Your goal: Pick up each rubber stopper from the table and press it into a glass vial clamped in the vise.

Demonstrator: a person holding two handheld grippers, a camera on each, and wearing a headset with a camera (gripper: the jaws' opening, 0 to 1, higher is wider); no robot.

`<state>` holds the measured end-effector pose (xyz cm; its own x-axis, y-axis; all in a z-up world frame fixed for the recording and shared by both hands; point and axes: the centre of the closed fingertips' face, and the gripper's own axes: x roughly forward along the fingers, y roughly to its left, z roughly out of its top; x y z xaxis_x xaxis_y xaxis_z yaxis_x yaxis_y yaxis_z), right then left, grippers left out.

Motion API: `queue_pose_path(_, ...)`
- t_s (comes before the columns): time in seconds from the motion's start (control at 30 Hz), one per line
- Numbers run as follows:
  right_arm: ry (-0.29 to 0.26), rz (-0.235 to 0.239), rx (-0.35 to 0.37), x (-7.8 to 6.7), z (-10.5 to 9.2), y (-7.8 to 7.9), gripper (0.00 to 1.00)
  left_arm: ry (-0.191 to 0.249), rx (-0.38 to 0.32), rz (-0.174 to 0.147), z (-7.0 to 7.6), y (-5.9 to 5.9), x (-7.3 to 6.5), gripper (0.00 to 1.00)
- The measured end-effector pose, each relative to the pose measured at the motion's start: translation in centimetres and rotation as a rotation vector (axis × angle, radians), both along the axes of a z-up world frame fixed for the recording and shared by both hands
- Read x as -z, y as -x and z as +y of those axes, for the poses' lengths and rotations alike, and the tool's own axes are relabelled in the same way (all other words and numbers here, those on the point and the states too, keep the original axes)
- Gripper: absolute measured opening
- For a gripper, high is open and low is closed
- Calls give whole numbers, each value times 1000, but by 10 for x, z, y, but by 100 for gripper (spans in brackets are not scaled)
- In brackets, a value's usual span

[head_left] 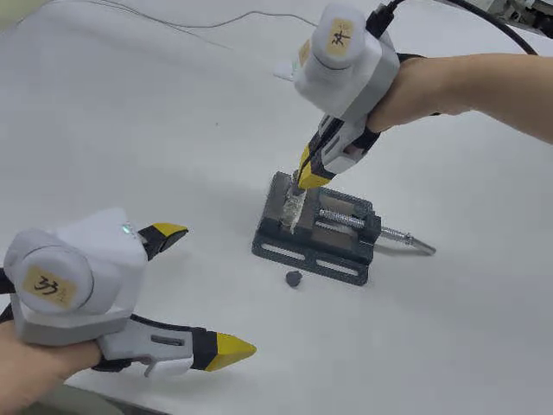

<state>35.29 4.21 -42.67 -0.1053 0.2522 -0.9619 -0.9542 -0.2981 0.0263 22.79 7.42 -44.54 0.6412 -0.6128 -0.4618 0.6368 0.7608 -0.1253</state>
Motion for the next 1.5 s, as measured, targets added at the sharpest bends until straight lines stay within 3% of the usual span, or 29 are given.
queue_pose_path(0.27,-3,6,1,0,2,4,0,9,-26,-12,7,-3,-5,96)
queue_pose_path(0.5,12,8,11,0,2,7,0,16,-29,3,7,1,-3,96)
queue_pose_path(0.57,15,-2,10,0,2,9,0,12,-25,-2,8,-1,-6,96)
queue_pose_path(0.63,20,-16,1,0,2,10,0,58,-34,11,7,-5,-12,96)
queue_pose_path(0.73,28,-41,-3,0,2,11,0,32,-34,-16,10,-10,-17,96)
queue_pose_path(0.8,40,-51,-24,0,2,11,0,53,-35,-13,8,-11,-21,96)
queue_pose_path(0.87,51,-48,0,0,3,11,0,42,-35,-18,8,-11,-21,96)
queue_pose_path(0.93,61,-52,-37,0,1,11,0,55,-36,-9,7,-11,-22,96)
queue_pose_path(0.97,65,-46,-15,0,2,10,0,64,-30,-4,5,-11,-22,96)
queue_pose_path(1.03,59,-46,1,1,2,10,0,32,-20,-25,7,-12,-24,96)
queue_pose_path(1.13,56,-35,24,1,1,10,0,77,-36,-14,5,-13,-29,96)
queue_pose_path(1.2,50,-24,43,2,1,5,0,44,-28,-22,7,-14,-28,96)
queue_pose_path(1.3,57,-19,46,3,3,6,0,73,-42,-18,6,-16,-31,96)
queue_pose_path(1.4,78,-46,10,6,5,1,0,37,-31,-29,7,-17,-29,96)
queue_pose_path(1.5,77,-31,39,7,5,-3,0,62,-47,-25,7,-18,-31,96)
